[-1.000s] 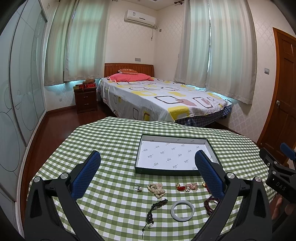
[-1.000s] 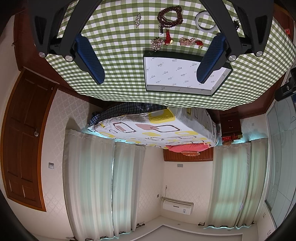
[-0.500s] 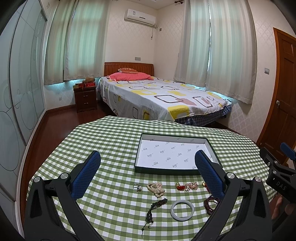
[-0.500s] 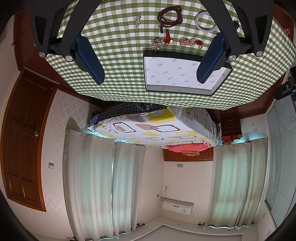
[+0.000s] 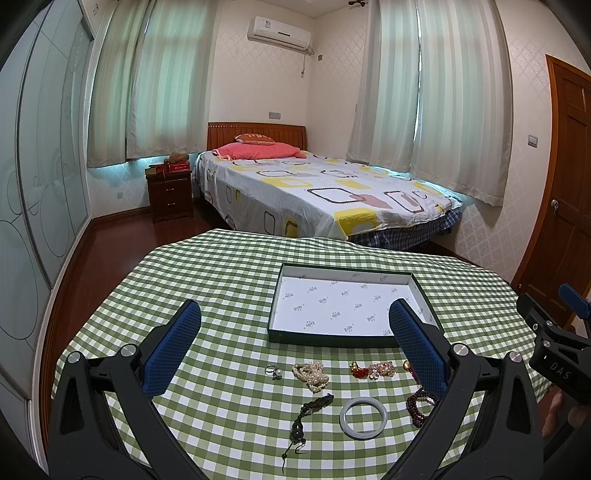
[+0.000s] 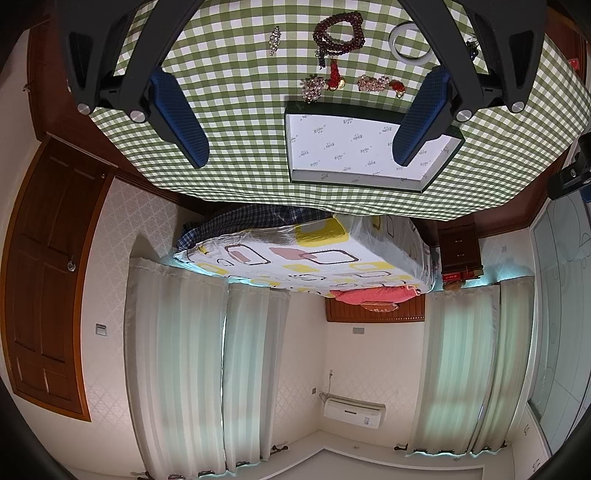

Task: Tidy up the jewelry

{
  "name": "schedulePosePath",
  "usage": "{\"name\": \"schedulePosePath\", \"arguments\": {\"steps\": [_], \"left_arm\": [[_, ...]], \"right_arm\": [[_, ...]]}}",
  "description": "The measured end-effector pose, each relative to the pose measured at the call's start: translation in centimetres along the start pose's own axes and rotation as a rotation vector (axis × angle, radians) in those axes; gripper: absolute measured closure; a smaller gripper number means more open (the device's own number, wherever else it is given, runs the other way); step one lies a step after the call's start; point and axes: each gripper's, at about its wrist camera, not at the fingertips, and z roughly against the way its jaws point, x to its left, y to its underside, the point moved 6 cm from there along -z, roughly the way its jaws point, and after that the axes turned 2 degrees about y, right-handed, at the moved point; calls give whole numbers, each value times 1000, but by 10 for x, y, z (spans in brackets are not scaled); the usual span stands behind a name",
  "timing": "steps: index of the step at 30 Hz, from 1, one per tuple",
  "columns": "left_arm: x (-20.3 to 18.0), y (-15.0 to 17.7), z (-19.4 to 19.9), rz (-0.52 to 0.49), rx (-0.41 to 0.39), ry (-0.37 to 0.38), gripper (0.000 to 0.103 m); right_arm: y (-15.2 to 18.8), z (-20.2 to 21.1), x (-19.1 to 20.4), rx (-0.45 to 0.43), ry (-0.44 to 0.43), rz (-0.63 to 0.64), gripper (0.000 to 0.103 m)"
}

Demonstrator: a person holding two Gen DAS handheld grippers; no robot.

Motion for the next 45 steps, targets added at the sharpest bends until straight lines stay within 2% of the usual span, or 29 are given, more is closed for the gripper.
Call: {"name": "schedulePosePath", "arguments": {"steps": [9,16,22,27,29,34,37,41,45], "left_arm": [[8,14,-19,8,27,-1,4],[19,45,-49,2,84,-5,4],[20,85,-75,9,174,30,4],[19,116,-88,33,260,51,7],[18,129,-93,34,298,53,18],[17,148,-106,58,389,61,29],[13,160,-112,57,442,78,40],[11,169,-117,68,484,112,56],[10,174,-118,62,502,99,65]], "right_arm": [[8,-3,0,-28,-30,-8,6],[38,-24,-7,-27,-35,10,6],[81,-51,-22,51,-5,15,6],[111,-67,-38,125,1,-38,6],[119,-73,-42,143,-5,-56,6],[130,-77,-44,170,-19,-72,6],[133,-80,-44,184,-26,-78,6],[136,-83,-44,195,-36,-88,7],[135,-83,-44,194,-34,-89,7]]}}
